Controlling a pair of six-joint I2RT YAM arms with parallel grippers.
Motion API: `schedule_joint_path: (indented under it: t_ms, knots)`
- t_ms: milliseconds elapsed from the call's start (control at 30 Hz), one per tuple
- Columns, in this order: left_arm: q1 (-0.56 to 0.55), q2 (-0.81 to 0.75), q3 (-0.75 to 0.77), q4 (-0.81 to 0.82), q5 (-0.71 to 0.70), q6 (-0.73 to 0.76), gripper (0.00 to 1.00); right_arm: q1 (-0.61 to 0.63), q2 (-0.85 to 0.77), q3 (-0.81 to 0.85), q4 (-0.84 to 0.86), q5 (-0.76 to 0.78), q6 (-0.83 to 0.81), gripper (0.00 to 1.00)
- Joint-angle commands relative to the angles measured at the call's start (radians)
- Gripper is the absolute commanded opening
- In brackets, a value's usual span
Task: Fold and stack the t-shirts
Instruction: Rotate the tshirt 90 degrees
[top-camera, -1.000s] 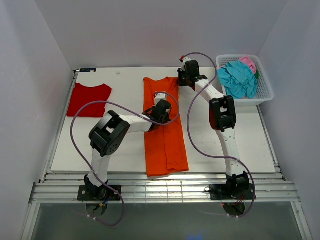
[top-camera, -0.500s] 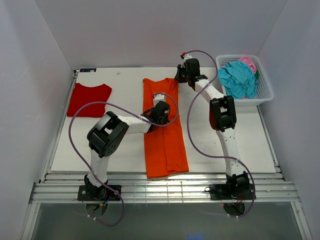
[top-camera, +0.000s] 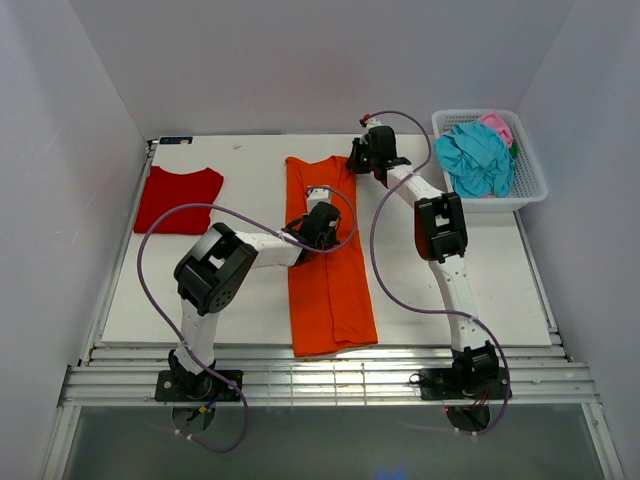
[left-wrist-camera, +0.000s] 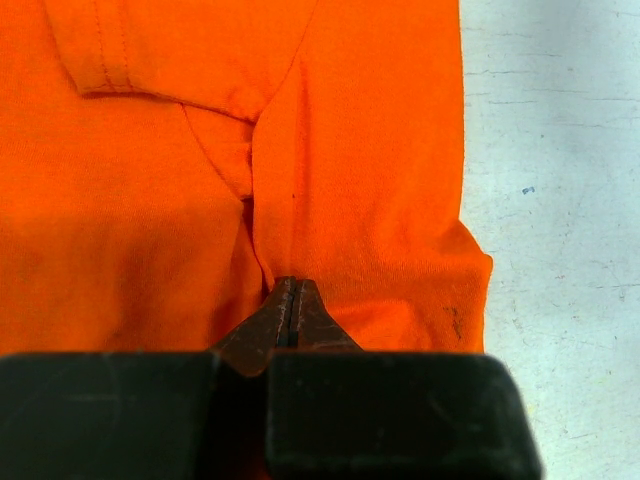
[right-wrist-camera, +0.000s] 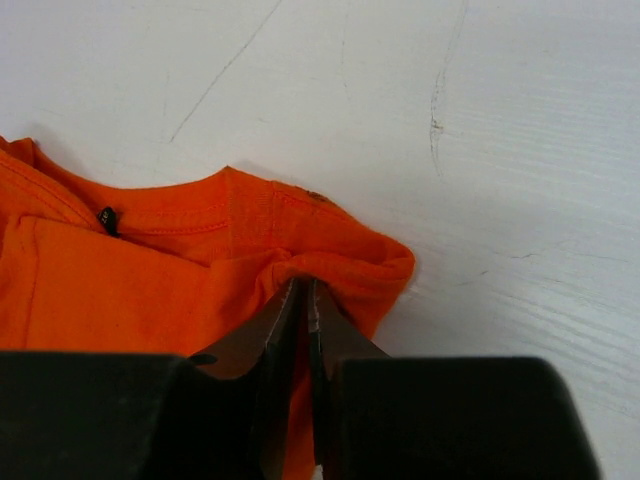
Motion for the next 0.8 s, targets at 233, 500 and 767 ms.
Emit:
schedule_joint_path:
  t_ms: [233, 500, 767]
  knots:
    - [-0.001, -0.043, 0.043, -0.083, -0.041, 0.057, 0.0, 0.005, -0.056, -0.031, 0.164, -0.065, -0.018, 0.15]
    - [0.016, -0.121, 0.11, -0.11, -0.122, 0.13, 0.0, 0.007, -0.332, -0.248, 0.359, -0.096, -0.018, 0.27]
    - [0.028, -0.317, 0.13, -0.173, -0.179, 0.21, 0.29, 0.027, -0.732, -0.514, -0.017, -0.018, -0.127, 0.34]
